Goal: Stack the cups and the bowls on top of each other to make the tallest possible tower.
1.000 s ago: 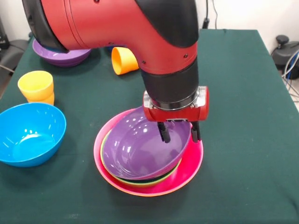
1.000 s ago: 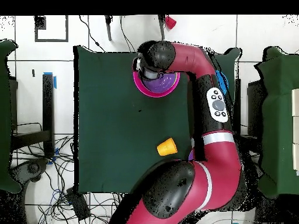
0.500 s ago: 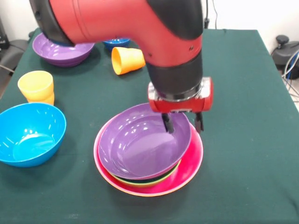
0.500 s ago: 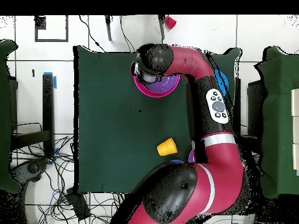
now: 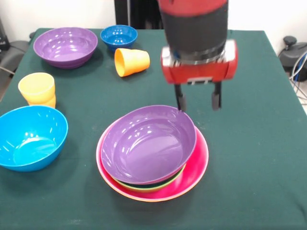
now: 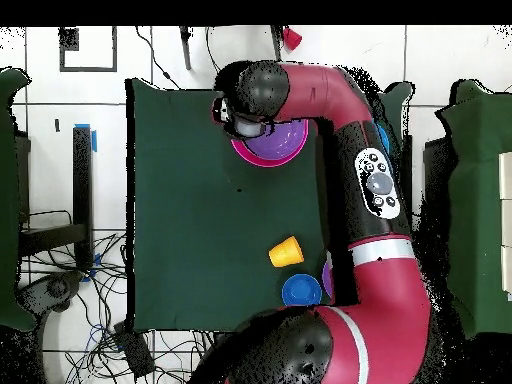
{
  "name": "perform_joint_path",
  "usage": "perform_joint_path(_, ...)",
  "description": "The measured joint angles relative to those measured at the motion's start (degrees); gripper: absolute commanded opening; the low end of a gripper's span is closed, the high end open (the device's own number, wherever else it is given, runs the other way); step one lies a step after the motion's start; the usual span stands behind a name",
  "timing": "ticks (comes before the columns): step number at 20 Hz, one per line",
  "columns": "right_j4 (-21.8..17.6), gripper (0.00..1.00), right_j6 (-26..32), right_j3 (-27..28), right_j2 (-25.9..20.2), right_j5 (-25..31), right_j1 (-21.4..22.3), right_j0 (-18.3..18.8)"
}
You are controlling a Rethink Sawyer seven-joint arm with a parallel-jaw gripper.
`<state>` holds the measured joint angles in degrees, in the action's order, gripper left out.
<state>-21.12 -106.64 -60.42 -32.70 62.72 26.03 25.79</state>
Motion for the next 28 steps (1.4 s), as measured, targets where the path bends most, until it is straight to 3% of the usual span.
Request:
perform_joint_path(12,2.4,1.0,0.0,0.0,0.0,7.2,9.4,-2.4)
perform_joint_path(28,2.4,1.0,0.0,-2.0,1.2,6.7,10.6,-4.0)
